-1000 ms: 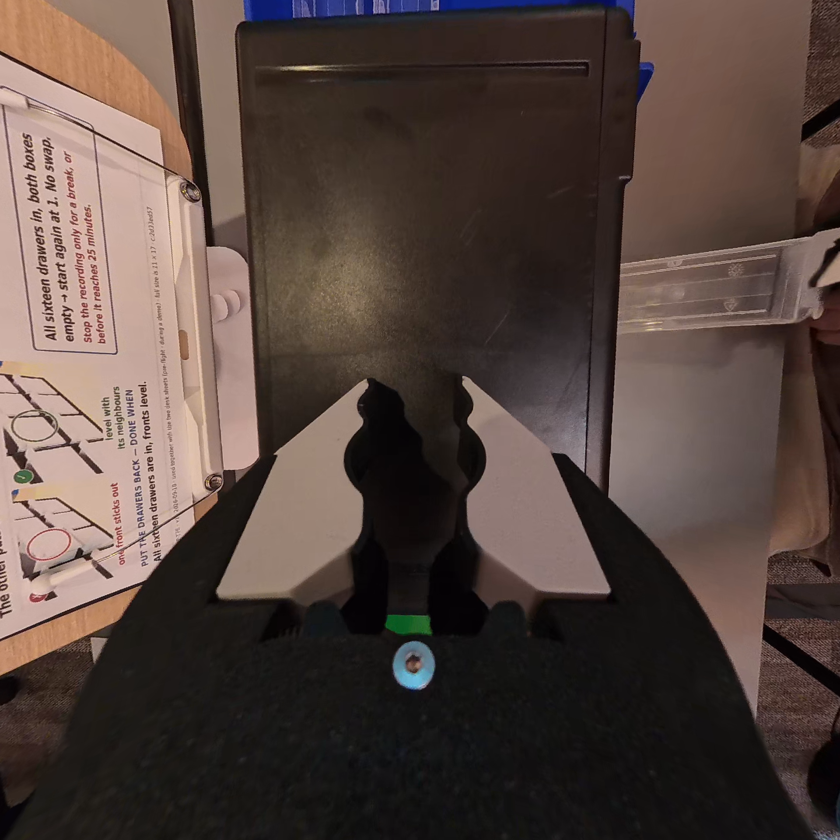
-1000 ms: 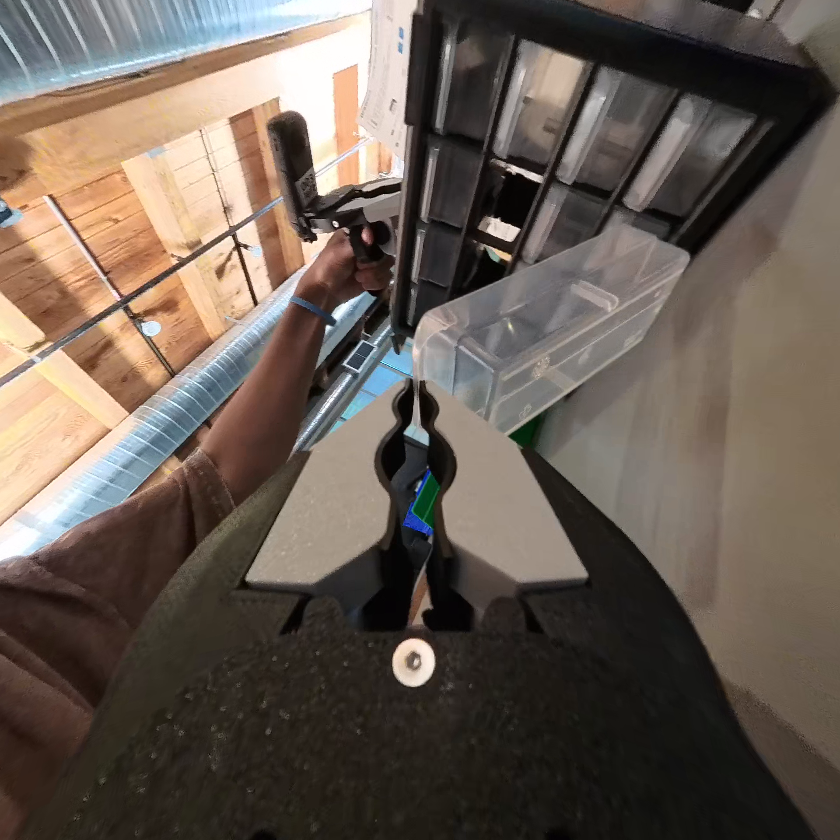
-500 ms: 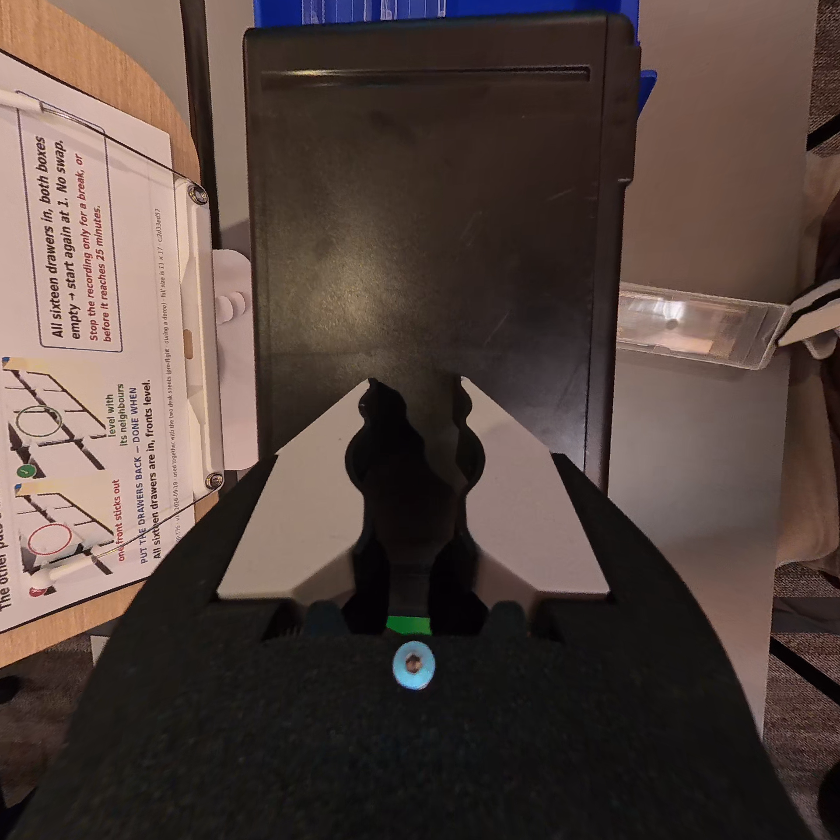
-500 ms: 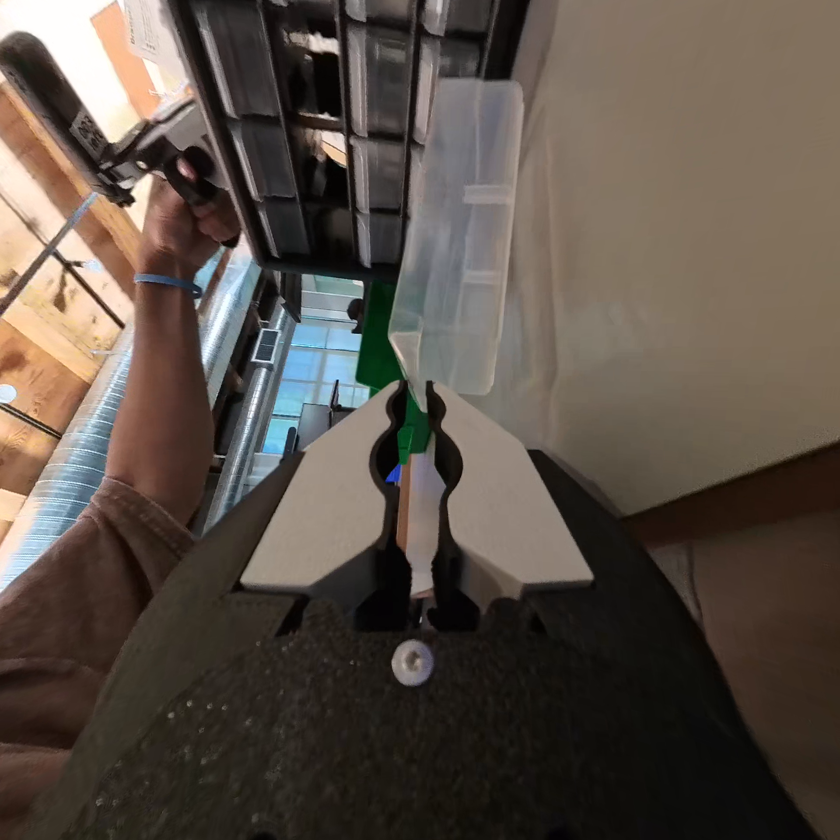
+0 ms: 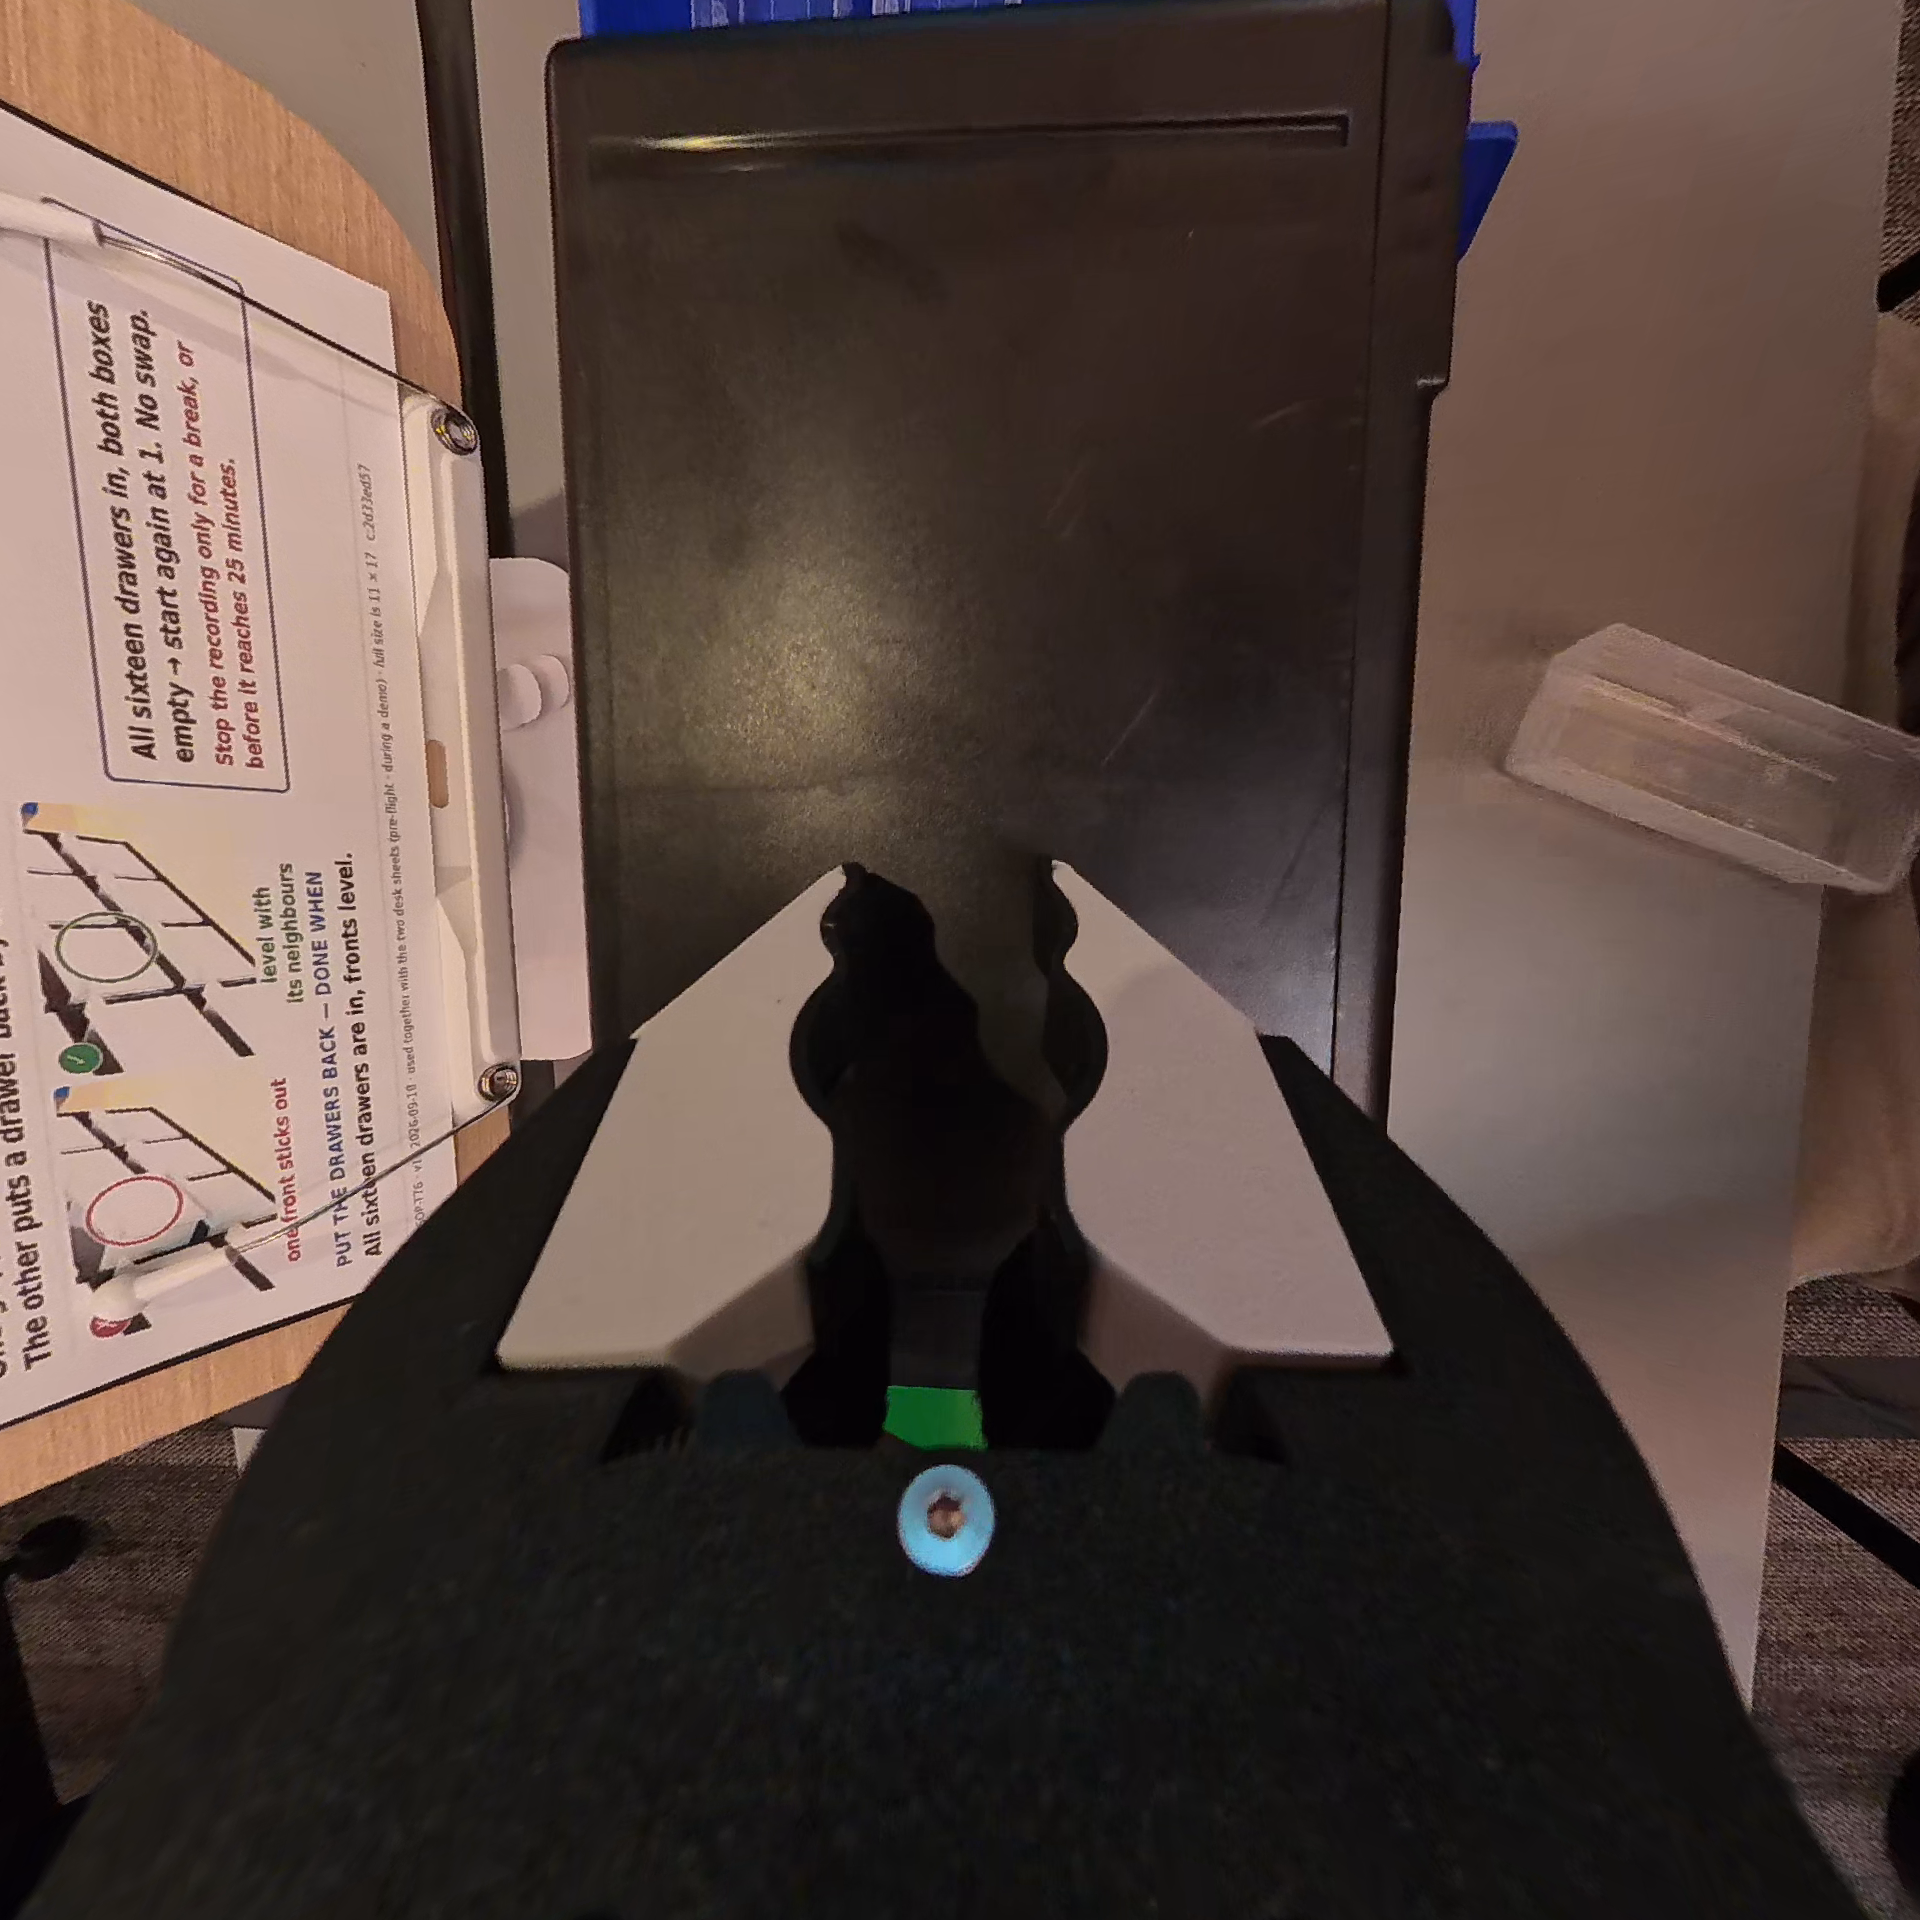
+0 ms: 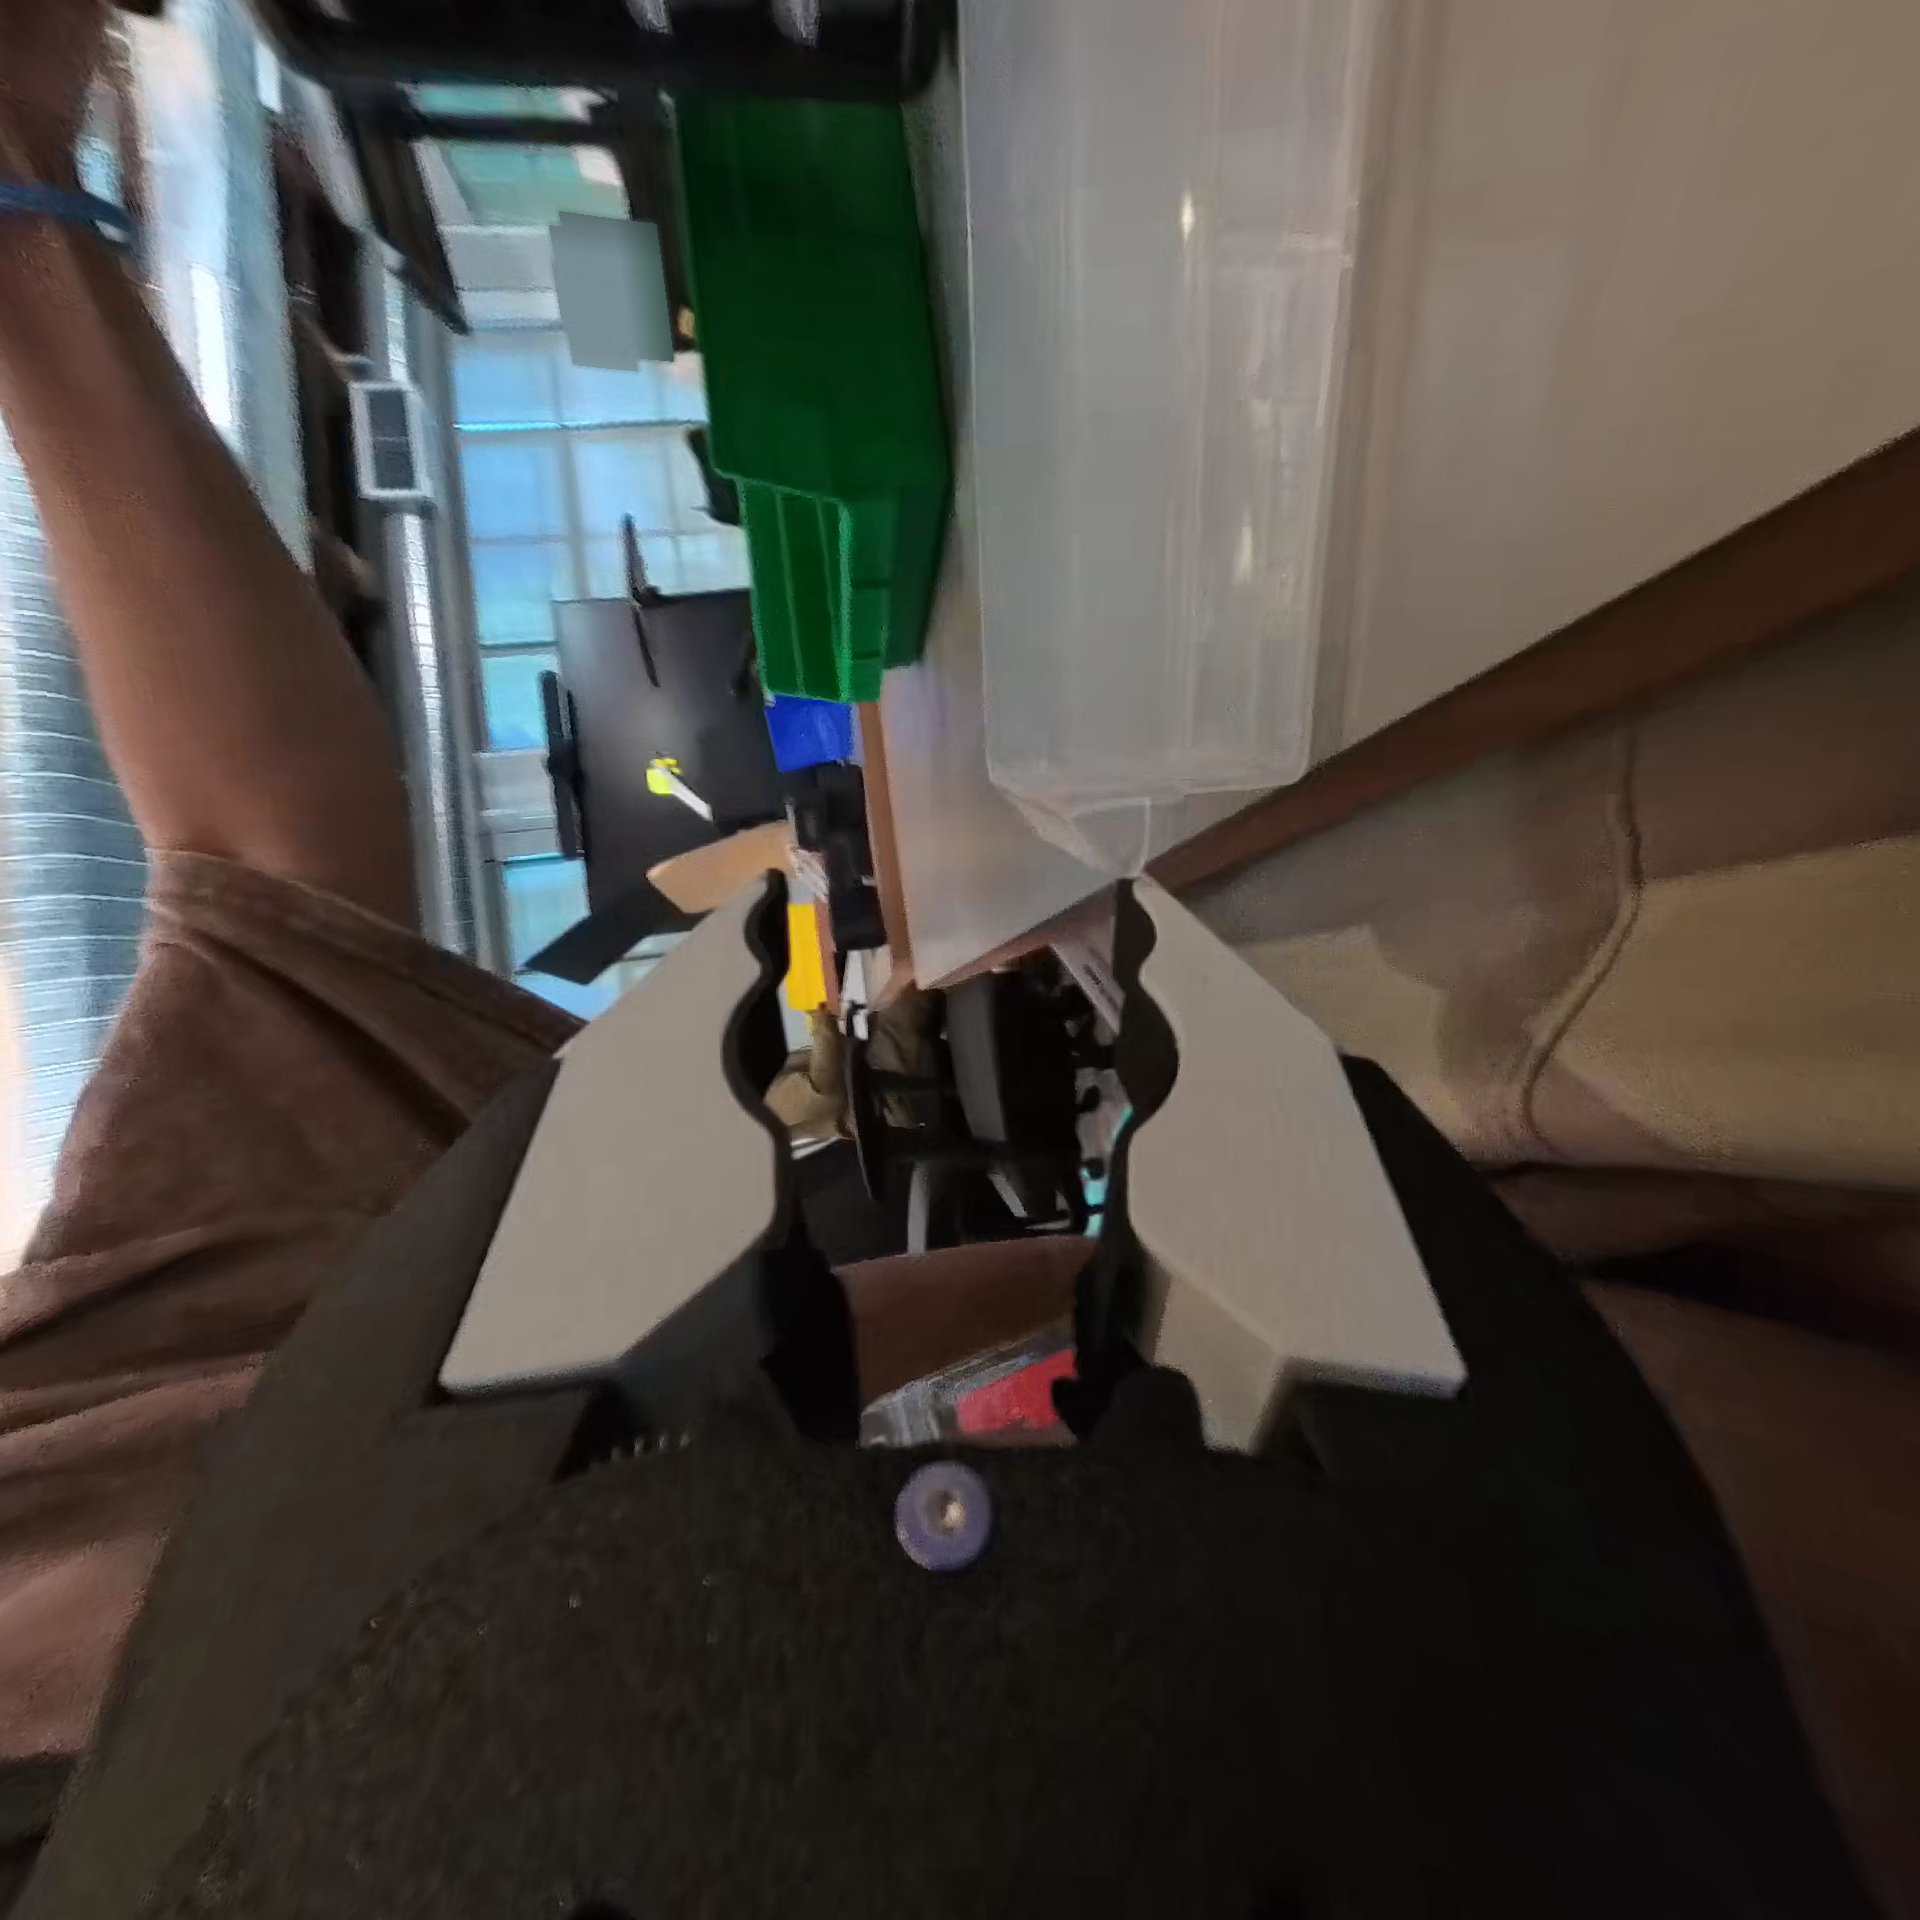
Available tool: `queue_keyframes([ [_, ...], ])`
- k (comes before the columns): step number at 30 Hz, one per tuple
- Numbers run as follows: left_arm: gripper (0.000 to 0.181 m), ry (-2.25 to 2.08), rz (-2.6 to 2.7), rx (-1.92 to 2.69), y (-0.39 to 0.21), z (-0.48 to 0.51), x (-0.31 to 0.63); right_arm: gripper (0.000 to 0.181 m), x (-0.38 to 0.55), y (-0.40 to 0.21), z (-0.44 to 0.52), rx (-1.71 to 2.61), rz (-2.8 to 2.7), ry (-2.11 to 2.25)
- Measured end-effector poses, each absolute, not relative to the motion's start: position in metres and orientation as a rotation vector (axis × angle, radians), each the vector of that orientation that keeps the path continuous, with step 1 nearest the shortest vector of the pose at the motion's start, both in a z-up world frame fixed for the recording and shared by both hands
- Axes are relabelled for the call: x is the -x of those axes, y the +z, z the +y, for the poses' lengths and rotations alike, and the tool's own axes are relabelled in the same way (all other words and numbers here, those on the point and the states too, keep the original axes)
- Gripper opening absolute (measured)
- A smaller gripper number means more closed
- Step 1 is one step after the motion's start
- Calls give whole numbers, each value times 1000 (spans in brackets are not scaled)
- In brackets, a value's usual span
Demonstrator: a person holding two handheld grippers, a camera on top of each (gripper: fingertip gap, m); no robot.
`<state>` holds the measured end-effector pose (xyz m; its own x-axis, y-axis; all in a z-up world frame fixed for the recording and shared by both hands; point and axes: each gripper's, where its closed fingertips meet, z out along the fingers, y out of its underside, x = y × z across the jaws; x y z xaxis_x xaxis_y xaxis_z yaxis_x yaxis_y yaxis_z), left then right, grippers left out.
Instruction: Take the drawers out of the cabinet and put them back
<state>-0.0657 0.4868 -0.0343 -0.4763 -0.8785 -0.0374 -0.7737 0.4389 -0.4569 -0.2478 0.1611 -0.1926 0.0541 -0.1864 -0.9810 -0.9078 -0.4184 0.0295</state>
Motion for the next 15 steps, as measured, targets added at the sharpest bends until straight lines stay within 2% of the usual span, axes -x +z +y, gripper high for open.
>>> queue_keyframes([
  [5,31,-557,2417,1432,-34,487,63,63,235,-197,190,1593,1140,1417],
  [8,31,-560,2410,1434,-34,487,62,75,247,-201,193,1614,1137,1472],
  [11,31,-566,2408,1426,-34,487,62,79,270,-205,179,1670,1132,1571],
  [15,31,-586,2400,1433,-34,487,62,78,267,-179,165,1744,933,1552],
])
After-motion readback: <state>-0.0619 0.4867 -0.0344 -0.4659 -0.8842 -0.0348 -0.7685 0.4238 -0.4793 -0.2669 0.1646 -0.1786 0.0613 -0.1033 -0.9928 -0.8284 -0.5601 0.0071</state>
